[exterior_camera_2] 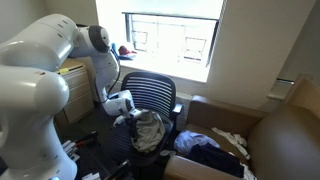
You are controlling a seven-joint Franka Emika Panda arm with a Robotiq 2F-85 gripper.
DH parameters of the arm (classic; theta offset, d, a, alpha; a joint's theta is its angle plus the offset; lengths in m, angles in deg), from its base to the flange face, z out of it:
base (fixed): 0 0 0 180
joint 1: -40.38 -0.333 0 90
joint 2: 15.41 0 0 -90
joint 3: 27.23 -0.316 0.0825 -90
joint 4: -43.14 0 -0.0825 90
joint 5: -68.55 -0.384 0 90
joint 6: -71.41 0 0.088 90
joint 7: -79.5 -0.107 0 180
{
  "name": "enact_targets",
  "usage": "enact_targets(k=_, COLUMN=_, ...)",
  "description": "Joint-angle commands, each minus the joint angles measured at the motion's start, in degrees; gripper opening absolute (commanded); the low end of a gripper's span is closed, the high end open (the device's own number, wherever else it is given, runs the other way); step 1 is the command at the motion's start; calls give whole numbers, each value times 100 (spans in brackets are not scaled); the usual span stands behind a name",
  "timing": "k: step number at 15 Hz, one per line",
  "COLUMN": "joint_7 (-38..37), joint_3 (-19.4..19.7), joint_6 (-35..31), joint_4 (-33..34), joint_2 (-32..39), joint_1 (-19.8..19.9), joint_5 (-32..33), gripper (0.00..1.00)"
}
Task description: Place cloth in the chair on the chair's right arm rest
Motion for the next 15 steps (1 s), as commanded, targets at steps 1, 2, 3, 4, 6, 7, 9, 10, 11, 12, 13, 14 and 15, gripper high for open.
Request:
enact_targets(k=1, joint_7=120, joint_3=47, joint_6=-12, joint_4=42, joint_2=73, joint_1=-71, joint_5=-175, gripper=100)
enact_targets(k=2, joint_7=119, joint_3=54, joint_6=-12, joint_4=47, joint_2=57, joint_1=-80, joint_5=-173, gripper=100)
enact_targets(k=3, joint_7=290, joint_3=-51, joint_6=-212, joint_4=-120, joint_2=-98, joint_1=5, joint_5=-135, gripper=100)
enact_targets(k=4, joint_7=528, joint_3=-238, joint_6=-236, joint_4=-184, joint_2=-202, joint_1=204, joint_5=-164, gripper=100)
enact_targets(k=6, joint_7=496, joint_3=-90, joint_6=-101, joint_4=44, joint_2=26, joint_1=-12, joint_5=-257, gripper=100)
enact_targets(k=7, joint_7=721, joint_3=-218, joint_6=-121, joint_4=48, joint_2=19, joint_1=101, joint_5=-291, gripper=100)
enact_targets(k=9, joint_7=911, joint_3=-334, joint_6=-155, joint_4=51, joint_2=10, joint_1=262, joint_5=-307, gripper=100)
enact_targets(k=10, joint_7=952, joint_3=-346, joint_6=-167, joint_4=51, joint_2=4, joint_1=305, joint_5=-310, gripper=100)
enact_targets(k=11, joint_7=249, joint_3=329, joint_6=-458, joint_4=93, joint_2=176, joint_1=-480, joint_5=-259, gripper=100)
enact_targets(k=12, joint_7=156, joint_3=439, joint_6=-498, joint_4=163, joint_2=212, joint_1=-587, joint_5=-269, gripper=100)
enact_targets(k=13, joint_7=32, joint_3=729, joint_6=-430, joint_4=226, joint_2=256, joint_1=-922, joint_5=-214, gripper=100)
enact_targets(k=14, joint_7=-164, joint_3=984, joint_6=-434, joint_4=343, joint_2=388, joint_1=-1224, joint_5=-223, gripper=100)
enact_targets(k=15, joint_7=-420, joint_3=1229, joint_6=-477, joint_4=479, joint_2=565, joint_1=-1514, joint_5=-257, gripper=100)
